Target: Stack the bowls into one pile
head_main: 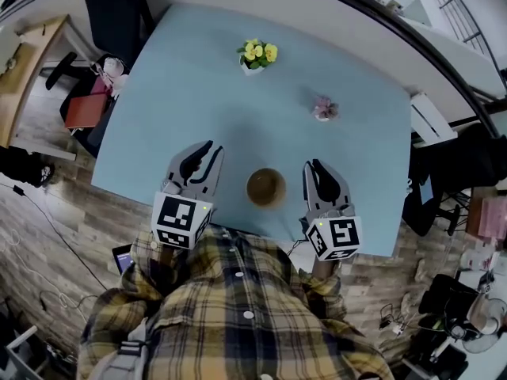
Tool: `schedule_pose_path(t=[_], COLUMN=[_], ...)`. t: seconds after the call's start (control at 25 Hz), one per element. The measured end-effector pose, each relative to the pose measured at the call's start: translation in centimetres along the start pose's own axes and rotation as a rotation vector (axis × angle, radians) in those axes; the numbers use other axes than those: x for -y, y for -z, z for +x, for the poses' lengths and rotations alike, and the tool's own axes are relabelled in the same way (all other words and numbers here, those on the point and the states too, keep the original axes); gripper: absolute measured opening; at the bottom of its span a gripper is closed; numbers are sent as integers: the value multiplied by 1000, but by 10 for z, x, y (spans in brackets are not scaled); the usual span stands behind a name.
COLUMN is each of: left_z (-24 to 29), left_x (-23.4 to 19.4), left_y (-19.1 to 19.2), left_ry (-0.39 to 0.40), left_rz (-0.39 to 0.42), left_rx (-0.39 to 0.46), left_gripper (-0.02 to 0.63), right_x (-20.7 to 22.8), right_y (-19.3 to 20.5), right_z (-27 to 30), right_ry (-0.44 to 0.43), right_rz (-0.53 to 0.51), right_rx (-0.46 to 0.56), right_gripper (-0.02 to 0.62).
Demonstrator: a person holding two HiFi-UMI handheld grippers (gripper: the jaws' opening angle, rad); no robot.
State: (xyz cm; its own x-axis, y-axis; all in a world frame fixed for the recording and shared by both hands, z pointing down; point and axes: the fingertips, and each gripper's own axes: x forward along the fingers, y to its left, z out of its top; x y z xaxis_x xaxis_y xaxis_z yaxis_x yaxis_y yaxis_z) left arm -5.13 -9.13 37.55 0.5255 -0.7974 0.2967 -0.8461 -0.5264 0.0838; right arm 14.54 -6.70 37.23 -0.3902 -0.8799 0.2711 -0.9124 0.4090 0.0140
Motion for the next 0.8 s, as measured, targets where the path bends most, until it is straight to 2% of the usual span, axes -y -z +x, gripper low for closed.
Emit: schedule_pose_path(t=[0.24,0.44,0.6,0.8], left_z=[-4,-7,-7,-7], left_x=[-2,-3,-1,2], left_y=[0,-1,4,6], left_ry=[-17,-9,3,18], left_rz=[4,1,0,8], left_rx=[8,2,-16,-21], left_gripper=[-8,-9,-9,-9], right_x=[5,4,6,5], right_y=[6,6,10,12], right_z=[-5,-13,-20,-22], right_ry=[43,85,106,107], right_rz=[53,33,57,71], right_rx=[15,4,3,-3], right_gripper=[17,3,3,3])
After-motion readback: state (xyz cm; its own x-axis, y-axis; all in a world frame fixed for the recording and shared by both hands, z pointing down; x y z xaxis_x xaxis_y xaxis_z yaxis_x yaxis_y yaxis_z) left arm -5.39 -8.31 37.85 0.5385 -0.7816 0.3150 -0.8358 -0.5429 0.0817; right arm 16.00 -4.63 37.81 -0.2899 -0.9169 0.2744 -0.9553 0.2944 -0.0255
